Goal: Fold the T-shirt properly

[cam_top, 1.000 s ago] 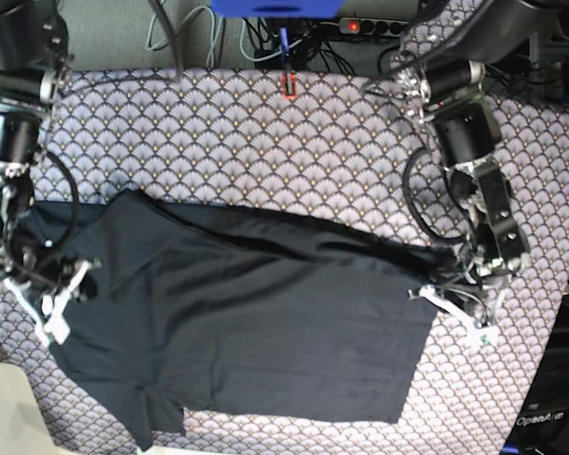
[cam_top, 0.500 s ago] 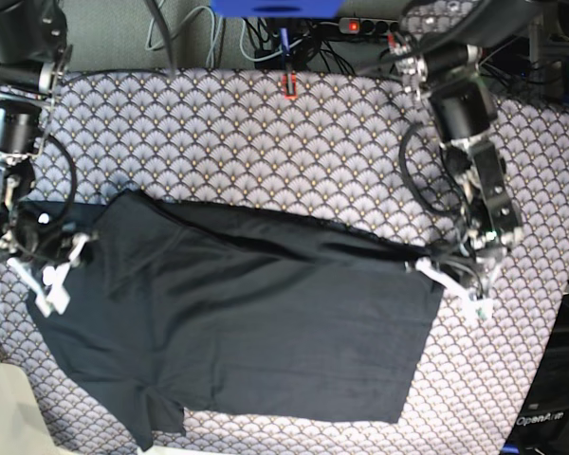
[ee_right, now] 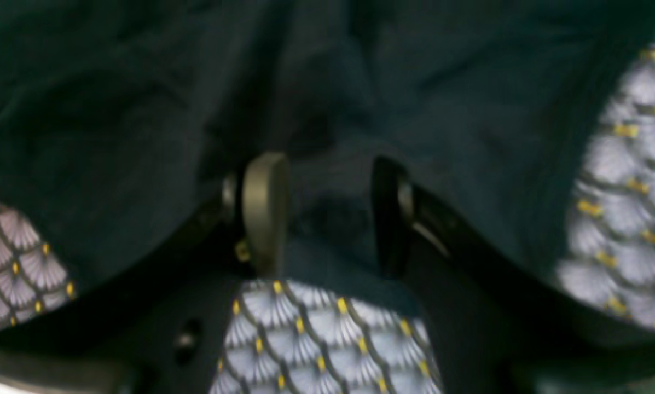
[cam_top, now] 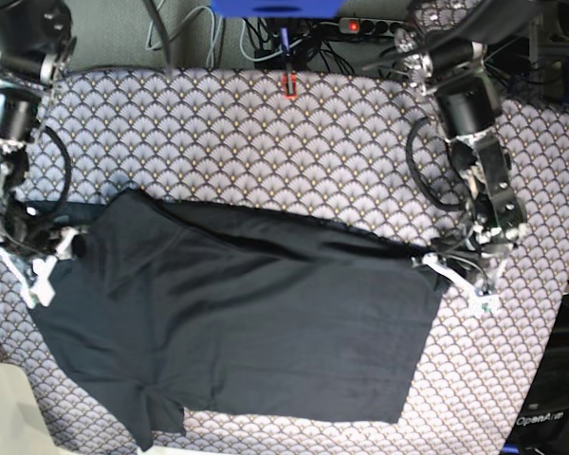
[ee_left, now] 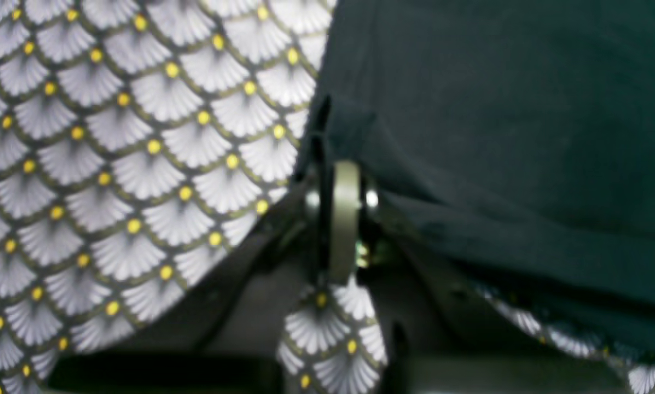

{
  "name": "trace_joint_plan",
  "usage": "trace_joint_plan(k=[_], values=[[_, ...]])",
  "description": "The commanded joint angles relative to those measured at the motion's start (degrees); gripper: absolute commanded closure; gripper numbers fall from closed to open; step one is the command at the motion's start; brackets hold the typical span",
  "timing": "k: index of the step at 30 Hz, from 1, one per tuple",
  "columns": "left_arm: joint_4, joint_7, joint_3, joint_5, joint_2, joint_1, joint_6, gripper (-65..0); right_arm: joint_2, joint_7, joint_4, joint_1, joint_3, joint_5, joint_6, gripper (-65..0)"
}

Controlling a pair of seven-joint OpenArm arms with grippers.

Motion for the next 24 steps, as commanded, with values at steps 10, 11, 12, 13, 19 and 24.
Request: trace_joint_plan(k=[10,11,12,13,19,24], values=[[1.2,-1.0,0.2,-0.5,-0.6,-1.5,-0.5,0.0,-1.9,-3.9,7.3,-4.9,6.8,0.6,0.2,-27.1],[0.9,-1.0,0.2,-0.5,-0.6,-1.4,-0.5,0.0,-2.5,-3.9,7.3,-5.3,6.8,0.6,0.2,-27.2],[0.9,-1.0,0.2,-0.5,-0.6,-1.4,-0.5,0.0,-2.8,-3.9,7.3,-5.6,6.6,0.6,0.2,-27.2],[0.9,-1.0,0.2,-0.5,-0.6,-1.4,-0.5,0.0,-3.3,-3.9,7.3,-5.8,6.6,0.6,0.2,-27.2],[0.9,-1.0,0.2,-0.5,-0.6,-1.4,-0.5,0.0,-5.0,-4.1,7.3,-6.0,6.7,0.6,0.2,-27.2],[0.9,-1.0,0.2,-0.5,-0.6,-1.4,-0.5,0.0,-5.9,-4.1,10.5,-5.8,6.9,0.6,0.2,-27.2]])
